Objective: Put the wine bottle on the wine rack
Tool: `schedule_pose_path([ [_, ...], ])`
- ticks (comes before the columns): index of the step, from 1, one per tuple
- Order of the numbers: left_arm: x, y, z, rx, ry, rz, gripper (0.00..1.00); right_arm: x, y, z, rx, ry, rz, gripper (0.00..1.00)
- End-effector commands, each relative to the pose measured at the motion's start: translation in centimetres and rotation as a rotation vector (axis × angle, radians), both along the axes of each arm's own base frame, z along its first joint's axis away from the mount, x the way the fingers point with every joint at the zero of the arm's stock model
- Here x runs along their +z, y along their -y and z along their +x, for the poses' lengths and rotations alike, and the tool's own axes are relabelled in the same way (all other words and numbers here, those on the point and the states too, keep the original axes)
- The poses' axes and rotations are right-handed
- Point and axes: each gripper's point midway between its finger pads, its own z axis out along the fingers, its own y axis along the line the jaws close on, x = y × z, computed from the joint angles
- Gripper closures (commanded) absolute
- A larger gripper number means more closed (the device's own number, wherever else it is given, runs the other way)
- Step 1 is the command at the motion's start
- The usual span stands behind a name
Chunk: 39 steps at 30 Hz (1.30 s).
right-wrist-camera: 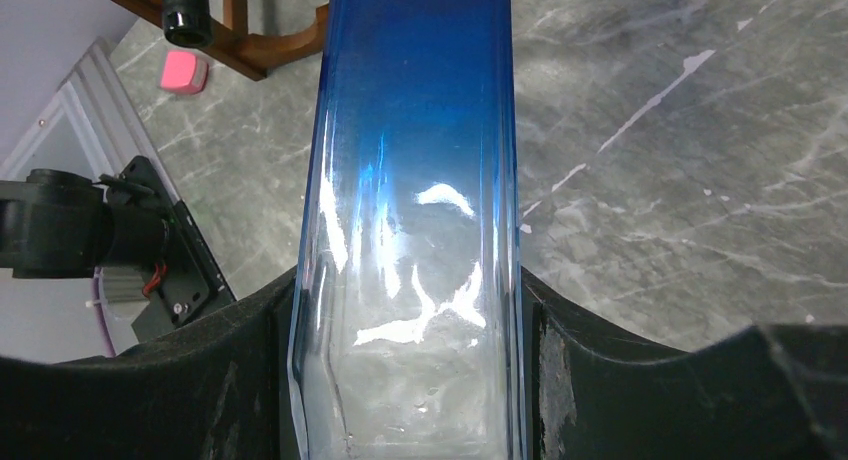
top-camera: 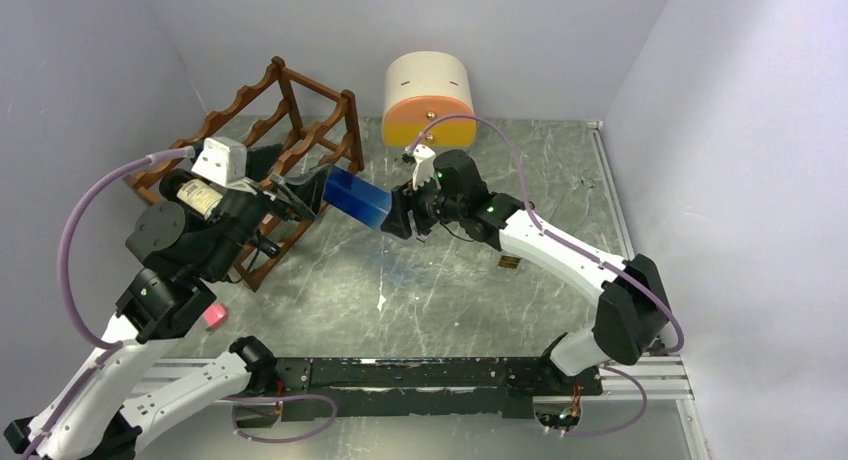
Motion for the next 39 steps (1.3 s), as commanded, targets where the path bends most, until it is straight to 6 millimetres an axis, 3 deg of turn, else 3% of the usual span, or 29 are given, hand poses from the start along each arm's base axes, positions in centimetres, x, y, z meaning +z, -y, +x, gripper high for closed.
schedule_pose_path([
  [1,0.0,-0.9,-0.2,0.026,-0.01,-0.017,0.02,10.9,-3.6,1.9,0.046,0.262,0.281,1.0],
  [13,0.1,-1.2,-0.6,0.027,-0.029,-0.003,0.02,11.4,-6.2,4.1,0.036,0.308,0.337,1.0],
  [19,0.2,-1.4,-1.0,0.021,-0.047,0.031,0.02,9.9,-9.2,6.1,0.08,0.333,0.355,1.0],
  [27,2.3,-3.0,-1.6,0.065,-0.036,0.027,0.02,8.9,-13.4,9.6,0.122,0.367,0.374,1.0],
  [31,2.4,-3.2,-1.4,0.082,-0.031,0.021,0.02,7.0,-15.8,11.8,0.139,0.353,0.338,1.0],
  [39,1.4,-2.9,-0.6,0.102,-0.062,0.064,0.02,6.7,-18.2,13.8,0.165,0.385,0.352,1.0],
])
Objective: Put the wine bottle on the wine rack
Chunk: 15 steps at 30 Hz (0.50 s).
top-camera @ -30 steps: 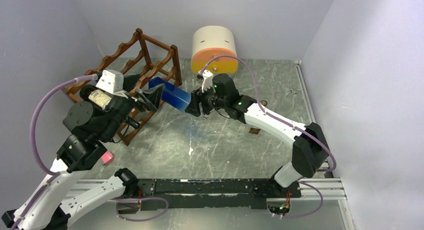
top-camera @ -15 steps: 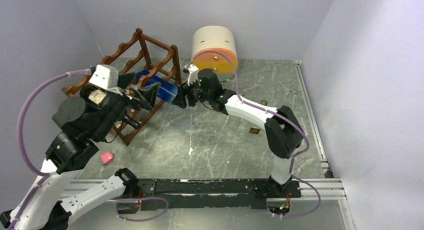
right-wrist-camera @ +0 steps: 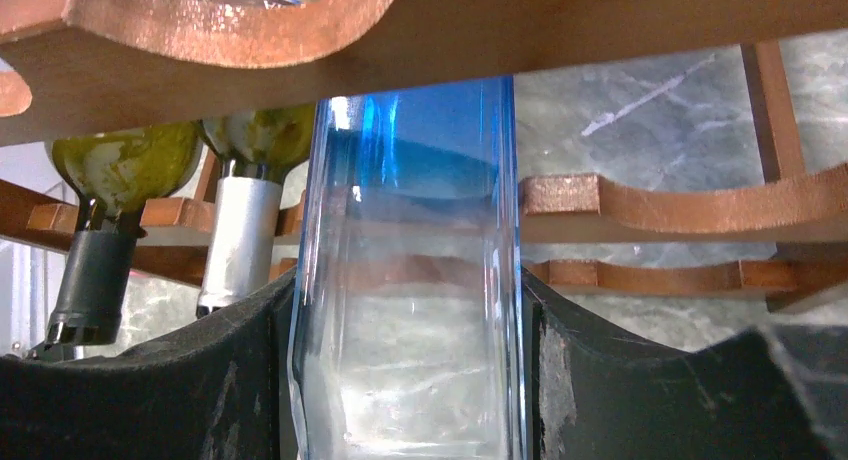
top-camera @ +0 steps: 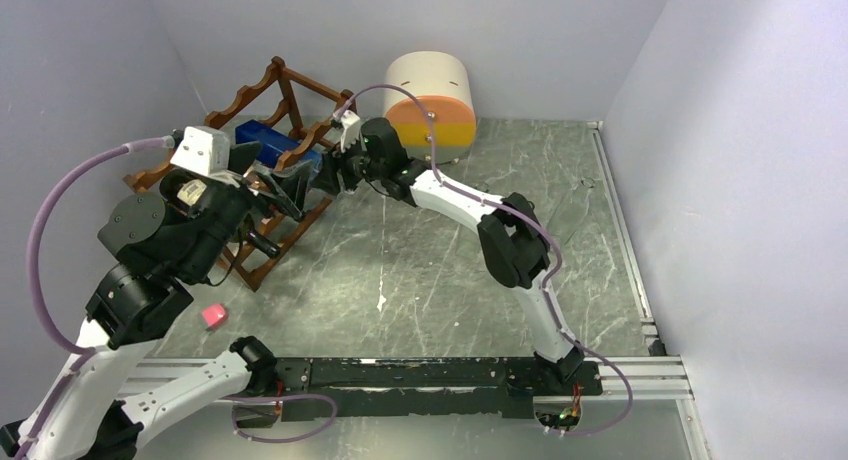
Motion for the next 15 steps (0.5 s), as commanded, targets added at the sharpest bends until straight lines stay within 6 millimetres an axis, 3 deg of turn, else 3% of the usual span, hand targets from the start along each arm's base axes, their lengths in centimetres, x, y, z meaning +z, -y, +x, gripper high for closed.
schedule_pose_path([
  [1,-0.4,-0.3,0.5,0.028,-0.012,0.038,0.02,9.0,-2.1,1.2,0.041,0.224,0.198,1.0],
  [10,-1.2,-0.6,0.8,0.053,-0.021,0.061,0.02,8.0,-3.7,1.6,0.092,0.236,0.206,1.0],
  [15,-1.4,-0.6,0.8,0.051,-0.026,0.065,0.02,7.7,-4.3,3.1,0.052,0.23,0.19,1.0],
])
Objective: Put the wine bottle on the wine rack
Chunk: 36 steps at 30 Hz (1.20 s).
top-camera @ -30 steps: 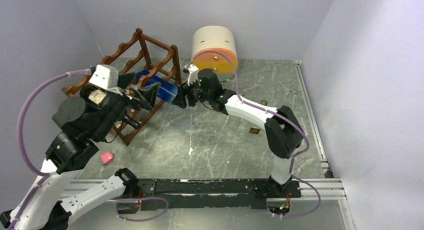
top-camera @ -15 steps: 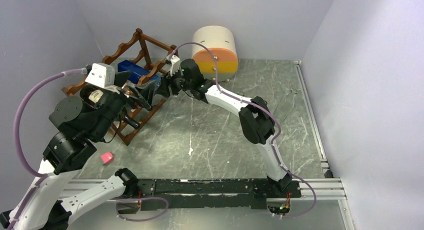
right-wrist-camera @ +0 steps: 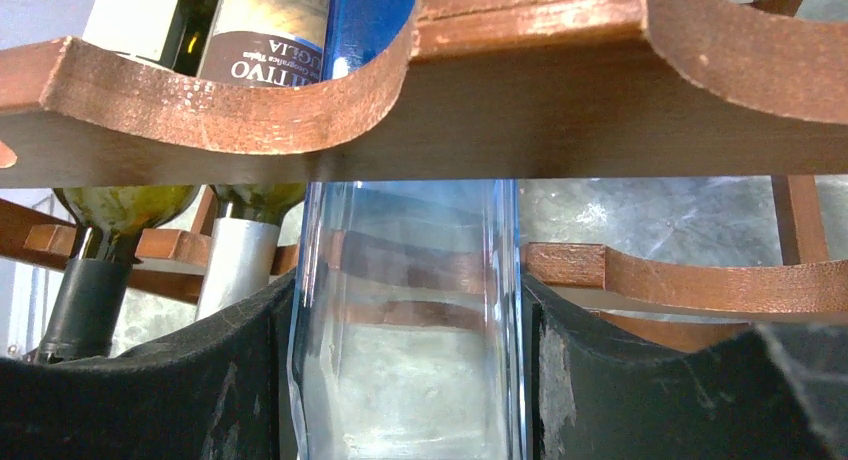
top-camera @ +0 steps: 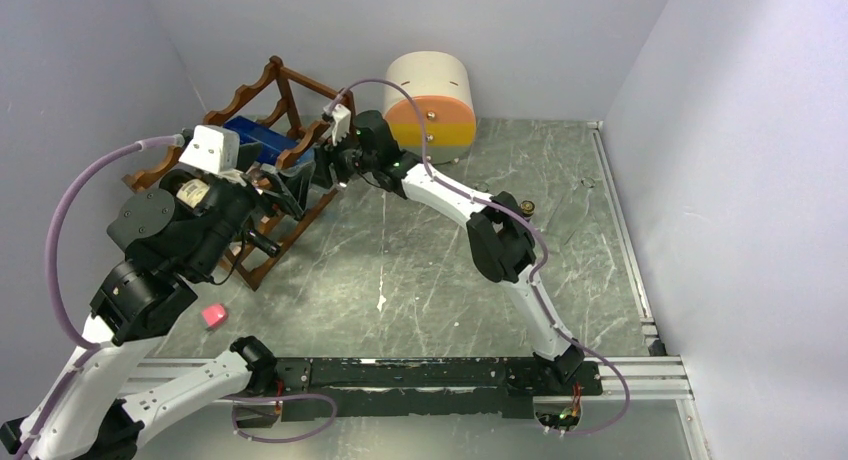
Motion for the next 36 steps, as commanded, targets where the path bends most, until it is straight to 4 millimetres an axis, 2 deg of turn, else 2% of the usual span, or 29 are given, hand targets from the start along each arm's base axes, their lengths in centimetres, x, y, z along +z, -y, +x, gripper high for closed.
schedule_pose_path([
  [1,-0.2,-0.5,0.0,0.022,-0.001,0.016,0.02,7.4,-1.8,2.0,-0.019,0.201,0.162,1.0],
  [8,-0.2,-0.8,-0.3,0.022,0.0,0.008,0.02,6.8,-2.2,3.2,-0.08,0.209,0.132,0.94],
  [11,-0.3,-0.8,-0.3,0.021,0.001,0.006,0.02,7.0,-2.1,3.4,-0.092,0.217,0.144,0.88],
  [18,-0.7,-0.5,-0.2,0.016,-0.011,0.008,0.02,7.0,-2.8,3.9,-0.109,0.231,0.194,0.66],
  [27,-1.1,-0.4,0.0,0.017,-0.021,0.011,0.02,5.5,-2.9,4.0,-0.127,0.211,0.224,0.5],
  [36,-1.3,-0.5,-0.1,0.017,-0.027,0.004,0.02,4.6,-2.8,4.5,-0.168,0.206,0.237,0.3],
])
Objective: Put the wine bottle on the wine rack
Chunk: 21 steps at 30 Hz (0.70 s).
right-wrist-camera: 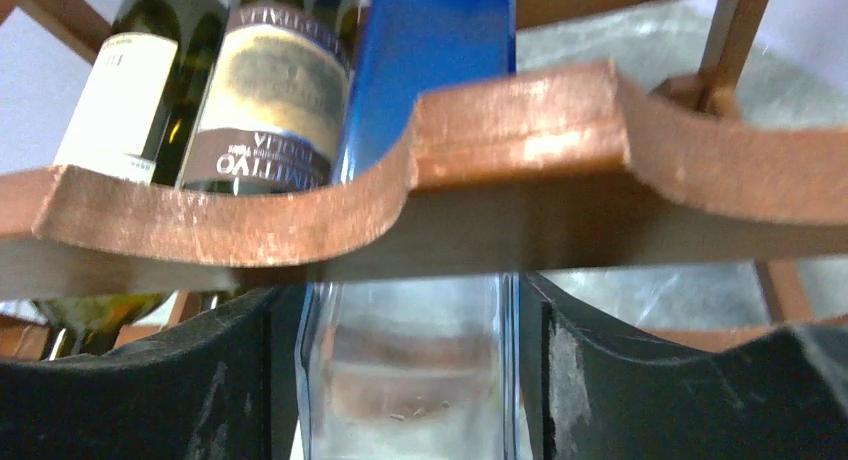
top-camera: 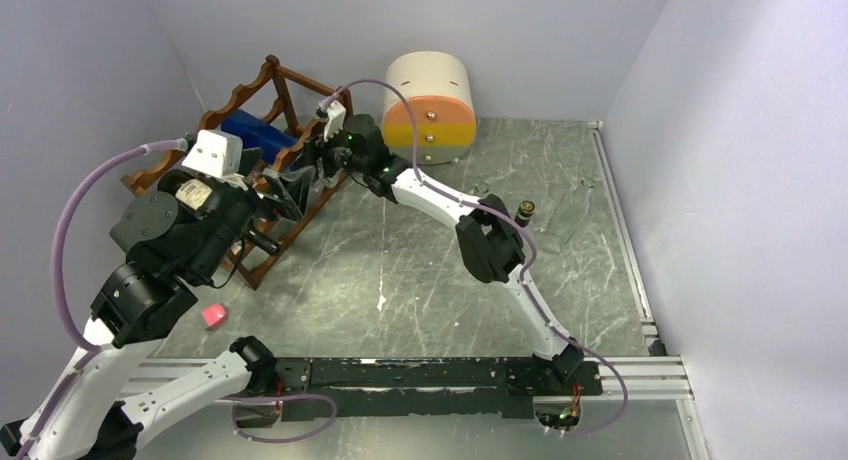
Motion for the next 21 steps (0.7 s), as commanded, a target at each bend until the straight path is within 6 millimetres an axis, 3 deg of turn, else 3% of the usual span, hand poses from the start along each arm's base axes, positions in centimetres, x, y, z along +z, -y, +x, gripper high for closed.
schedule_pose_path([
  [1,-0.3,-0.3,0.0,0.017,-0.009,-0.011,0.02,4.0,-0.8,2.5,-0.075,0.189,0.169,0.28],
  [10,-0.4,-0.4,-0.1,0.017,-0.008,-0.011,0.02,4.7,-0.1,2.1,-0.088,0.188,0.19,0.09],
  [12,-0.3,-0.4,-0.1,0.017,-0.009,-0.009,0.02,5.7,0.3,1.9,-0.094,0.198,0.204,0.06],
  [21,0.2,-0.7,-0.4,0.015,0.003,-0.012,0.02,8.4,2.1,0.8,-0.107,0.234,0.21,0.05],
])
